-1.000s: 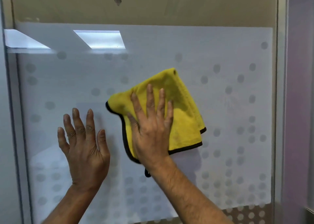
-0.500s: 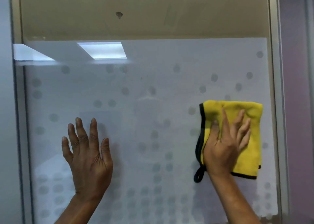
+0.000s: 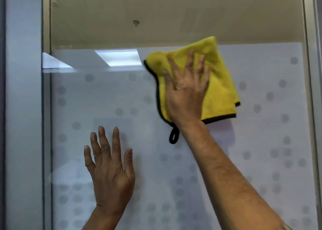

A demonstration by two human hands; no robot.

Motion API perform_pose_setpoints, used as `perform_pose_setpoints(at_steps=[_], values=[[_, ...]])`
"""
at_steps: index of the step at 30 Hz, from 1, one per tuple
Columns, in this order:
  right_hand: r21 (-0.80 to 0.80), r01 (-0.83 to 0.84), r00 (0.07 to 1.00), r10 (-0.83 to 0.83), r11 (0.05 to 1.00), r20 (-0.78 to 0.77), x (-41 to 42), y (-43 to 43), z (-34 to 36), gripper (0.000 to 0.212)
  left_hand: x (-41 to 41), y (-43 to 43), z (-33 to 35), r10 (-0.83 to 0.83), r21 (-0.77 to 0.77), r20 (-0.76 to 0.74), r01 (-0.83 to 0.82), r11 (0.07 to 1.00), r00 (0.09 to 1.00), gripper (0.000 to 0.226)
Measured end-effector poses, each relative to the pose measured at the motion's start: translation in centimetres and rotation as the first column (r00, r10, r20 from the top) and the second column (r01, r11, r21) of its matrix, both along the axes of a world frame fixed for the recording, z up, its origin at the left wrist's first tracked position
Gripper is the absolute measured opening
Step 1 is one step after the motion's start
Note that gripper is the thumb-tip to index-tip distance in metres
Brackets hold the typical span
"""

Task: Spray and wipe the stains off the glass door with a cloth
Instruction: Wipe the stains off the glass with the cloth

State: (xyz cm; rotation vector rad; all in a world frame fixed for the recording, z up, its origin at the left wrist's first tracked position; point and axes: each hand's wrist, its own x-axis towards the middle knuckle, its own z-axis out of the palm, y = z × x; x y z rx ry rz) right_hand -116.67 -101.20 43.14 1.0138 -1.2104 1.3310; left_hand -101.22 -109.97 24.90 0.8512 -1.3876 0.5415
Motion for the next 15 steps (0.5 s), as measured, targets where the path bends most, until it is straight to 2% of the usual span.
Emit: perform_pose_setpoints(at_steps=[3, 7, 15], values=[[0.079, 0.010, 0.989, 0.002, 0.997, -0.145, 2.5, -1.3, -0.7, 0.046, 0.0, -0.1, 0.0, -0.009, -0.004, 0.001, 0.009, 1.000, 1.000, 0.063], [0.141, 0.034, 0.964, 0.005, 0.989, -0.265, 3.0, -2.0, -4.0, 0.044, 0.0, -0.1, 0.0, -0.019, -0.021, -0.007, 0.019, 1.000, 1.000, 0.060], [0.196, 0.030, 0.945, 0.036, 0.980, -0.325, 1.9, -0.8, -12.7, 0.043, 0.3, 0.2, 0.1, -0.073, -0.021, -0.037, 0.073, 0.997, 0.997, 0.066]])
